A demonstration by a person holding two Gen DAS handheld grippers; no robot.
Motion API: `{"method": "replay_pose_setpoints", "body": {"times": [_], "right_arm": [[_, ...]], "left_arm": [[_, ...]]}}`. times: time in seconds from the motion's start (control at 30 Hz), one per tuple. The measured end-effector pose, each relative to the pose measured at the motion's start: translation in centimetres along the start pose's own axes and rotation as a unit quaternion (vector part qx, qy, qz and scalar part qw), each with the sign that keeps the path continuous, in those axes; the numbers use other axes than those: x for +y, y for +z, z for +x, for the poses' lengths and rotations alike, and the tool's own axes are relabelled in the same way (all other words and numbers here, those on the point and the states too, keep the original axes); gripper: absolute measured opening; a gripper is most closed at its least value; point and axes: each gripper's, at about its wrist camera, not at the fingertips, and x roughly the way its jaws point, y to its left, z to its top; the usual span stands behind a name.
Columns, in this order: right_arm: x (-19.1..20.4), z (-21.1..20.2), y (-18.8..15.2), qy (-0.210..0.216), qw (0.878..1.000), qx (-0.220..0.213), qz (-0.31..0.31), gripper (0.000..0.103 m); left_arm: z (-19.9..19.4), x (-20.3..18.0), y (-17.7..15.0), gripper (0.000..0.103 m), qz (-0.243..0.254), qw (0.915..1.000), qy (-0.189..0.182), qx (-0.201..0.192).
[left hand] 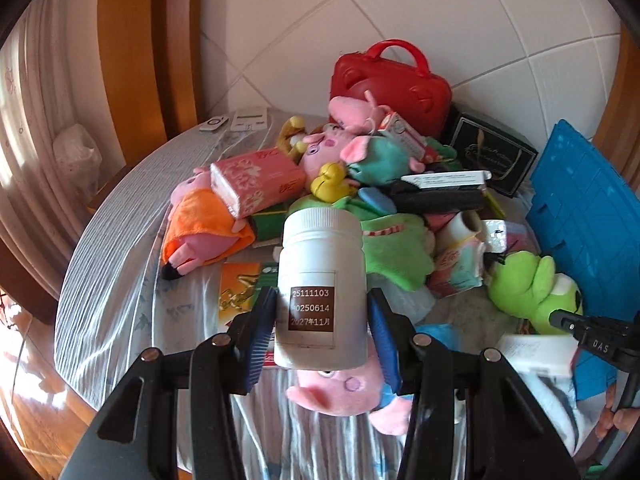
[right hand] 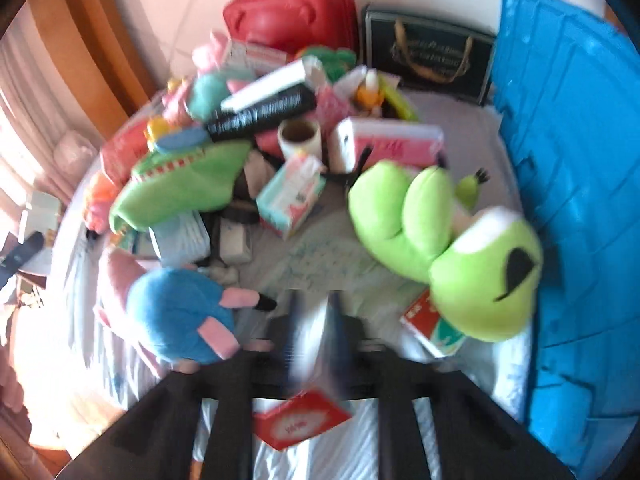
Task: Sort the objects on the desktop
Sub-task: 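Grasp the white pill bottle with the left tool while the right tool grasps the white medicine box, then carry the pill bottle and white box over the blue crate with both tools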
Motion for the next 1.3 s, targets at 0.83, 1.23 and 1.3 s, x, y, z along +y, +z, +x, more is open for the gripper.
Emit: {"method": "replay_pose_setpoints", "body": {"times": [0.83, 1.23, 1.3], "right_arm": [[-5.1, 8.6, -11.7, 0.013, 0.983, 0.136, -0.125, 0.048], [-3.5, -3.0, -7.4, 0.067, 0.984, -0.020, -0.165, 0.041], [-3.9, -7.3, -5.6, 0.080, 0.978, -0.074, -0.180, 0.041]], "left_arm": [[3.3, -3.9, -8.3, 0.046, -0.001, 0.9940, 0.029, 0.106], [-1.8, -7.6, -4.8, 0.046, 0.024, 0.9992, 0.000, 0.032], [-3.2, -9.2, -3.6, 0.046, 0.032, 0.9993, -0.015, 0.009]]}}
